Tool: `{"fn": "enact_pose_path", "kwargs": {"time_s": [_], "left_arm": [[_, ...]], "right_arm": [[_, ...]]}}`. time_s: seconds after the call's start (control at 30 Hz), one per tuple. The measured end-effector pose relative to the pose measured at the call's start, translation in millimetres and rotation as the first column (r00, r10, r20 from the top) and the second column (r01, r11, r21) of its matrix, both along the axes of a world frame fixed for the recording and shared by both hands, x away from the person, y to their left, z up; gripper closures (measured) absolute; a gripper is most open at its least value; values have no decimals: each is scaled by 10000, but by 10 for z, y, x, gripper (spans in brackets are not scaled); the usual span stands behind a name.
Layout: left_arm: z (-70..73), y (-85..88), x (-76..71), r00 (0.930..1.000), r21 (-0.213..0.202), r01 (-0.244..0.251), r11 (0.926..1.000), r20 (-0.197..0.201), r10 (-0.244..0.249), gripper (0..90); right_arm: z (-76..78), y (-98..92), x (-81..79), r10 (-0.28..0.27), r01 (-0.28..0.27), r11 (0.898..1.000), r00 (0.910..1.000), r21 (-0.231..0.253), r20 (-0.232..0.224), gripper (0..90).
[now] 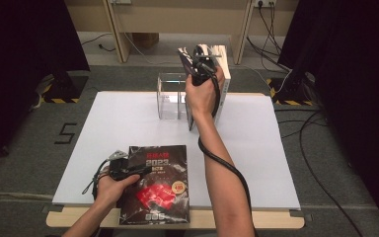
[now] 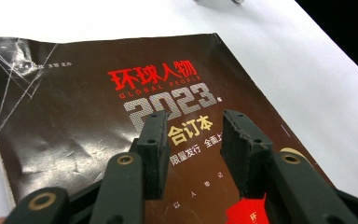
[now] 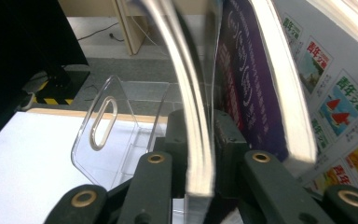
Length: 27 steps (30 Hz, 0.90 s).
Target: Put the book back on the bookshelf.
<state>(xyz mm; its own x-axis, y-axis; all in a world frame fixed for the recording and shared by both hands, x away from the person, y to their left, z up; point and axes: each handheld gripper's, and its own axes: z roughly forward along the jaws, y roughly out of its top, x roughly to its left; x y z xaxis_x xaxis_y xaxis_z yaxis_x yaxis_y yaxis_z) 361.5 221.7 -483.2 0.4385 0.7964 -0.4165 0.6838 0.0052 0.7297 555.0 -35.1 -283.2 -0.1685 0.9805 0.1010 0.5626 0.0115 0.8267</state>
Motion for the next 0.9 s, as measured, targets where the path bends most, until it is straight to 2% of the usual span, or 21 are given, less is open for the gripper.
{"fn": "enact_pose_path", "kwargs": {"time_s": [0.2,0.33,0.63,0.8,0.9], "left_arm": [[-2,-10,-4,10000,19,61,10000,-50,-61,606],[-8,-17,-6,10000,30,72,10000,-28,-72,606],[-6,0,5,10000,13,55,10000,6,-55,609],[0,17,7,10000,5,7,10000,-14,-7,610],[1,23,8,10000,3,2,10000,13,-2,610]], "right_arm": [[16,-20,25,-224,221,9997,9996,-132,-187,837],[16,-37,25,-231,227,9994,9996,-243,-158,842],[-23,-10,5,-229,238,9996,9987,-180,459,846],[-51,19,19,-353,362,9993,9946,-80,974,846],[-57,20,34,-483,491,9988,9930,-44,1080,845]]}}
